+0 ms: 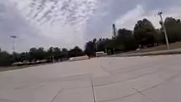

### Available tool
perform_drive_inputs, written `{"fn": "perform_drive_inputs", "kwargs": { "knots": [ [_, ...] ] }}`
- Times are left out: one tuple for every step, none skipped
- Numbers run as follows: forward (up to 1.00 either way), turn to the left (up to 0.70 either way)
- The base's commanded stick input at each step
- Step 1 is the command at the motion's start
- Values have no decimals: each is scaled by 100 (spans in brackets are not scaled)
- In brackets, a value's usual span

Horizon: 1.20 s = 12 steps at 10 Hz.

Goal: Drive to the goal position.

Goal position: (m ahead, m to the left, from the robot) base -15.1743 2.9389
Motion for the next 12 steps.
{"fn": "perform_drive_inputs", "kwargs": {
  "knots": [
    [70, 0],
    [70, 0],
    [70, 0],
    [70, 0],
    [70, 0],
    [70, 0],
    [70, 0],
    [70, 0],
    [70, 0],
    [70, 0],
    [70, 0],
    [70, 0]
  ]
}}
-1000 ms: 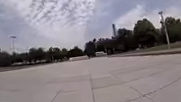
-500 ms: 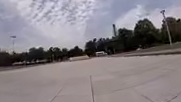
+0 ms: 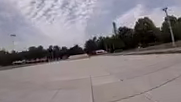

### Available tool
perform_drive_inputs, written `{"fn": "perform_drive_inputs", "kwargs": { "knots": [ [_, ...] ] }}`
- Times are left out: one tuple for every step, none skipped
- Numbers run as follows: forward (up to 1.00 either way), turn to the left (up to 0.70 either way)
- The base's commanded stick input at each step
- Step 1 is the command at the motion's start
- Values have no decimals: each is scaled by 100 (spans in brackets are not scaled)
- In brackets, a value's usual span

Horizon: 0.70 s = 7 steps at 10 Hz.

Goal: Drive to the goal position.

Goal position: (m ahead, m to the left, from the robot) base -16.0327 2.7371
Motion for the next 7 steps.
{"fn": "perform_drive_inputs", "kwargs": {
  "knots": [
    [70, 0],
    [70, 0],
    [70, 0],
    [70, 0],
    [70, 0],
    [70, 0],
    [70, 0]
  ]
}}
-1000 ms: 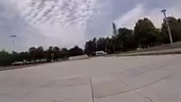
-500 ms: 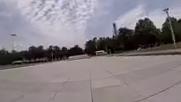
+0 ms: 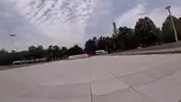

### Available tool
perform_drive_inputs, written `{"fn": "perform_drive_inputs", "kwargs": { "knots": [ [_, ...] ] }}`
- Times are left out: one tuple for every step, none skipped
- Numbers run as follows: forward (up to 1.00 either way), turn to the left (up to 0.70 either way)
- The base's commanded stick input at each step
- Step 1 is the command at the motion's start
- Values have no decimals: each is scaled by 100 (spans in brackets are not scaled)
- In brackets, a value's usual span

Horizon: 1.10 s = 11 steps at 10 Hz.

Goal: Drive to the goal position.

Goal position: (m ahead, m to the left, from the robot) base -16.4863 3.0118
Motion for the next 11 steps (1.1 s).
{"fn": "perform_drive_inputs", "kwargs": {
  "knots": [
    [70, 0],
    [70, 2],
    [70, 7],
    [70, 9],
    [70, 9],
    [70, 4],
    [70, 0],
    [70, 0],
    [70, 0],
    [70, 0],
    [70, 0]
  ]
}}
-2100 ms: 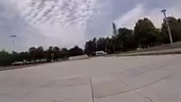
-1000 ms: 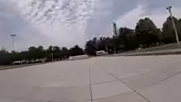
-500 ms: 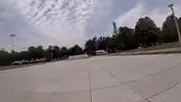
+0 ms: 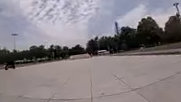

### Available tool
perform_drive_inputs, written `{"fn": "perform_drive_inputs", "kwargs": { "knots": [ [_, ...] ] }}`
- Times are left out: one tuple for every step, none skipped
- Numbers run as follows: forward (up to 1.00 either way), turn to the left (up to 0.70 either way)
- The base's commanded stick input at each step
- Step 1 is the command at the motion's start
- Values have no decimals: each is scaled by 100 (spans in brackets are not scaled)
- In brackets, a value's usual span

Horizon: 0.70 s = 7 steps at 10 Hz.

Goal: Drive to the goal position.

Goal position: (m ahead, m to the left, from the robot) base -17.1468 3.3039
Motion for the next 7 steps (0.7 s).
{"fn": "perform_drive_inputs", "kwargs": {
  "knots": [
    [70, 0],
    [70, 0],
    [70, 0],
    [70, 0],
    [70, 0],
    [70, 0],
    [70, 0]
  ]
}}
